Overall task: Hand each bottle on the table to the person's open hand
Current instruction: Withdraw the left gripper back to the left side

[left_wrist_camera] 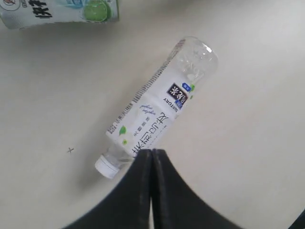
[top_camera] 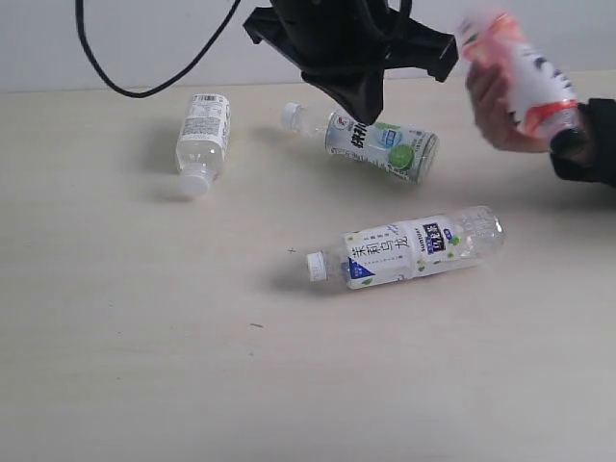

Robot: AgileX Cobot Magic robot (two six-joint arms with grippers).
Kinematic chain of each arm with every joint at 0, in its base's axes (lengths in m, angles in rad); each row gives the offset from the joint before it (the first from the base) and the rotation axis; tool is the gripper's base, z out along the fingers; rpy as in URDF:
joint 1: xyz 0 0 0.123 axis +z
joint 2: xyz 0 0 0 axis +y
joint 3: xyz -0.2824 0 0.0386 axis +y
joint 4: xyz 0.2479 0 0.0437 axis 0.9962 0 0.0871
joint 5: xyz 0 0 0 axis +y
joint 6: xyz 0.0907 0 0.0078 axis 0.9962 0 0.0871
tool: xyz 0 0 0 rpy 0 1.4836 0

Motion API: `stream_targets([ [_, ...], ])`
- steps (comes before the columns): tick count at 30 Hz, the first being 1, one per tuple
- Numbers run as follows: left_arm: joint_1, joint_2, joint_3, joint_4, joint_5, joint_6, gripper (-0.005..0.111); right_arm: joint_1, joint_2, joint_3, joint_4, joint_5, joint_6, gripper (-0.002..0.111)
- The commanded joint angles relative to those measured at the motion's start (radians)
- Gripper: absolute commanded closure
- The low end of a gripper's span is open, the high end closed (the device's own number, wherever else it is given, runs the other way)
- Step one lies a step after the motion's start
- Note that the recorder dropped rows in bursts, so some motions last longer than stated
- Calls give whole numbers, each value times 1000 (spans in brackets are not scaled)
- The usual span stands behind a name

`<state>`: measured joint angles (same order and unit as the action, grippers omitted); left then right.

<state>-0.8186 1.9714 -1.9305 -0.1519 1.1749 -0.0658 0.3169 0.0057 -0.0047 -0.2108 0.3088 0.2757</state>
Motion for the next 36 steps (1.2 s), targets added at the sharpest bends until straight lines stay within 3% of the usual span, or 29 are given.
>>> stream_targets([
  [1,11,-126,151,49,-123,22,107,-6,-6,5,-1,-2,0,108],
  [9,74,-304,457,146,-250,31,107,-6,-6,5,-1,-2,-2,108],
  [19,265,-431,798,143,-497,-21,107,-6,-6,5,-1,-2,-1,108],
  [31,281,-481,1174,132,-1104,-28,107,-6,-6,5,-1,-2,-1,108],
  [36,281,-551,1300,132,-1242,-24,107,-6,-6,5,-1,-4,-1,108],
])
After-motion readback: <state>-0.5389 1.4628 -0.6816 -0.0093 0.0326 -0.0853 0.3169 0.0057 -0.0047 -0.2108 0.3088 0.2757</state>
